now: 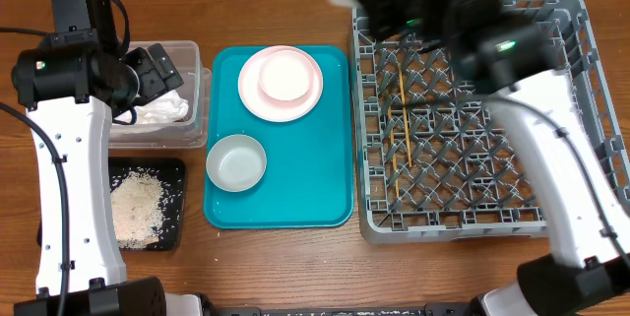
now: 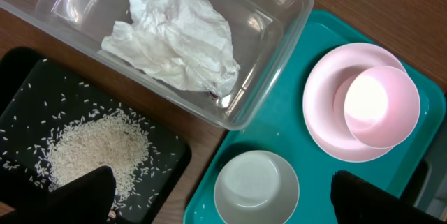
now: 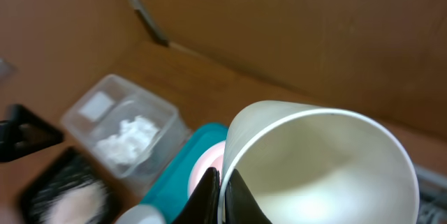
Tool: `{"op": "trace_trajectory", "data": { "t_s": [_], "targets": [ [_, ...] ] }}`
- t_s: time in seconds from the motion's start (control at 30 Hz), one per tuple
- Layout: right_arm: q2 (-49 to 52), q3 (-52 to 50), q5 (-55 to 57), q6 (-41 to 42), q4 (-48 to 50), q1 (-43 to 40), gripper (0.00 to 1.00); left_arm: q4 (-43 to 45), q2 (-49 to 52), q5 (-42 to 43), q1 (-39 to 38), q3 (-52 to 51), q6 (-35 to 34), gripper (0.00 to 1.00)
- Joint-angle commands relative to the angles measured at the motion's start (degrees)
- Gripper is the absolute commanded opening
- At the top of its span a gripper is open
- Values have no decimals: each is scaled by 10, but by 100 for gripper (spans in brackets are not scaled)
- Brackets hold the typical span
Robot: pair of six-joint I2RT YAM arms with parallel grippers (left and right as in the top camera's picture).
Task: Sort waste into correct bins and load items into the dishwasher
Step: 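Carry the cup to the rack's back row and tip it upside down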
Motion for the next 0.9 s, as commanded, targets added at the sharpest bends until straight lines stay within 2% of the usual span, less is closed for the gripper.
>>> {"op": "trace_trajectory", "data": {
  "t_s": [0.0, 0.1, 0.23, 0.4, 0.87],
  "targets": [
    [40, -5, -304, 31, -27, -86, 4, 1, 0, -3, 2, 9, 3, 100],
    [76, -10, -423, 26, -45, -146, 4, 0, 0, -3, 2, 9, 3, 100],
    [128, -33, -497, 16, -44, -188, 4, 1, 0, -3, 2, 9, 3, 100],
    [203, -47, -499, -33, -43, -192, 4, 0, 0, -3, 2, 9, 3, 100],
    [305, -50, -451, -42, -14, -197, 4, 0, 0, -3, 2, 9, 3, 100]
  ]
}}
